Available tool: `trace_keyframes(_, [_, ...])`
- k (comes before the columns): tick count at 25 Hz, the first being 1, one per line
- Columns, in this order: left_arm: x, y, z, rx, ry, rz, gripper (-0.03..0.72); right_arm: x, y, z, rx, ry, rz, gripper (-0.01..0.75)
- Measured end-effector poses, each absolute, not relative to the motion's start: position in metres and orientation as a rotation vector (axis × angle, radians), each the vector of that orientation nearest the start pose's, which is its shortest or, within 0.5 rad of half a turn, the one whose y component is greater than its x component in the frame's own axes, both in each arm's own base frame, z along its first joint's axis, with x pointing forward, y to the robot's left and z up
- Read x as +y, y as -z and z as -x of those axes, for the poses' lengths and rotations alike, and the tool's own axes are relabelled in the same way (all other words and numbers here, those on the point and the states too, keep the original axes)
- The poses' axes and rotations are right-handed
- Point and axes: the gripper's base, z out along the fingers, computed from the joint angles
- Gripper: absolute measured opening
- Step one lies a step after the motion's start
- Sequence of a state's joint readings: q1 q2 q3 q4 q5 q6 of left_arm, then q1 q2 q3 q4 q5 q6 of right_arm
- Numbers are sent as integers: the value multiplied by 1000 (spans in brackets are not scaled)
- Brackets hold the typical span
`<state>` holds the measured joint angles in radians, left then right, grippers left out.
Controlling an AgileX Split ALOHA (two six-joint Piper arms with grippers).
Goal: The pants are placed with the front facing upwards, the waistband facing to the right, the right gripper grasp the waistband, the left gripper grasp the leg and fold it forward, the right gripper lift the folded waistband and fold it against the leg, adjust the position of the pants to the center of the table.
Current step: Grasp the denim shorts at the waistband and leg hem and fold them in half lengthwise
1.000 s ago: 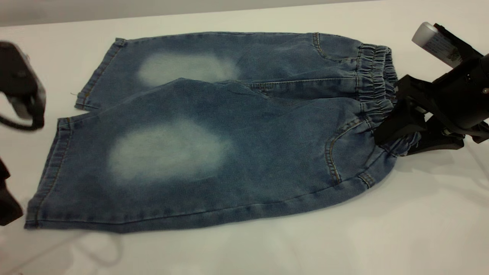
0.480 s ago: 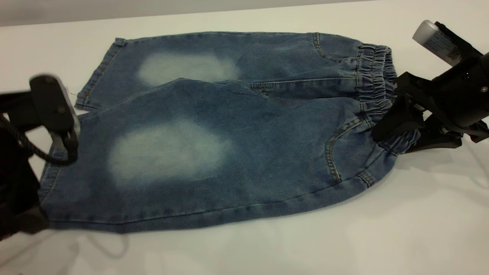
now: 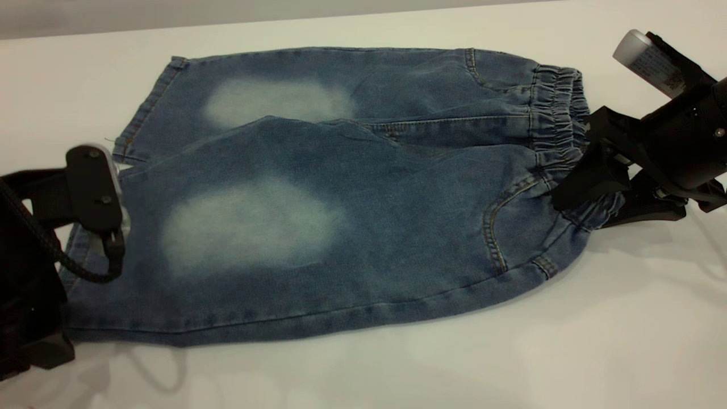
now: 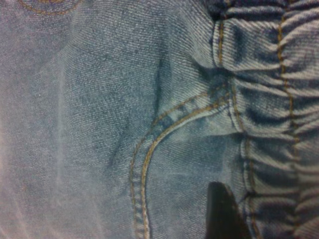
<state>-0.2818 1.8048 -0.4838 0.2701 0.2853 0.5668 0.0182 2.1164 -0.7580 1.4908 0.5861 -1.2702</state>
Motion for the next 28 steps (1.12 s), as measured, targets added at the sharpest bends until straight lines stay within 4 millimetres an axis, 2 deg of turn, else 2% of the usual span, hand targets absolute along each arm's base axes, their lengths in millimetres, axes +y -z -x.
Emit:
trace_keyframes(10, [-56, -66, -212, 2550, -143, -1638, 467, 56, -38, -292, 2828, -900, -145, 337])
trace_keyframes(14, [-55, -59, -210, 2541, -145, -1709, 467, 56, -38, -292, 2828, -900, -143, 337])
trace_keyframes(21, [-55, -52, -211, 2544, -129, -1712, 462, 57, -39, -292, 2825, -906, -132, 337])
trace_keyframes(25, [-56, -52, -211, 2542, -128, -1709, 408, 57, -39, -292, 2825, -908, -133, 337])
trace_keyframes(28, [-56, -52, -212, 2532, -127, -1699, 316, 57, -39, -292, 2824, -909, -136, 337])
